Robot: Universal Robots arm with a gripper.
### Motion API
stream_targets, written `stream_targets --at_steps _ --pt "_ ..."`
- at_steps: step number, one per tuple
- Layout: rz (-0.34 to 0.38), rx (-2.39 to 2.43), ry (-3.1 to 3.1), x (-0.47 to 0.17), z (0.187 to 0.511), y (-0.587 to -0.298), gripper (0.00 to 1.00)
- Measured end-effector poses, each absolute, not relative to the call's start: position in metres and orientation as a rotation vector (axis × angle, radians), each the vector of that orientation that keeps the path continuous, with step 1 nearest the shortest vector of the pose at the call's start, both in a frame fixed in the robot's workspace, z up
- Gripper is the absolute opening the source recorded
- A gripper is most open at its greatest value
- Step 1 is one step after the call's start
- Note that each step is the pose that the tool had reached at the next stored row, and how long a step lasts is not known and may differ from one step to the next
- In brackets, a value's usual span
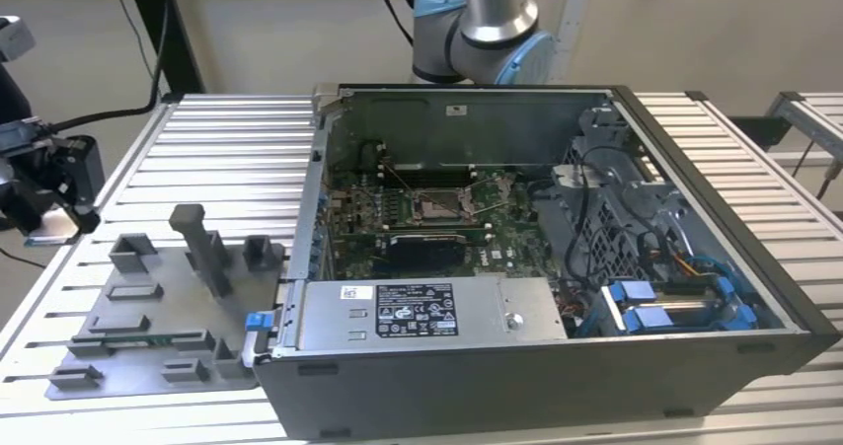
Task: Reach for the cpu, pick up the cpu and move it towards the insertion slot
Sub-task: 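Pick up the cpu and move it towards the insertion slot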
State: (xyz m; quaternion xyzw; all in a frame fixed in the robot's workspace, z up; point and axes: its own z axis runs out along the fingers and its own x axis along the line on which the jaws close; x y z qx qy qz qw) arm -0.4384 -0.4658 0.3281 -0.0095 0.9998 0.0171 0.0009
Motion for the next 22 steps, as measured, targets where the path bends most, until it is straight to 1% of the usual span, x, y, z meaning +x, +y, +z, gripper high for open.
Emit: stream_targets --at_steps 14,22 --pt "0.054 -0.03 3.139 -0.438 0.372 -0.466 0.0" --pt "0.054 -0.03 3.139 -0.438 0.391 -0.466 0.0"
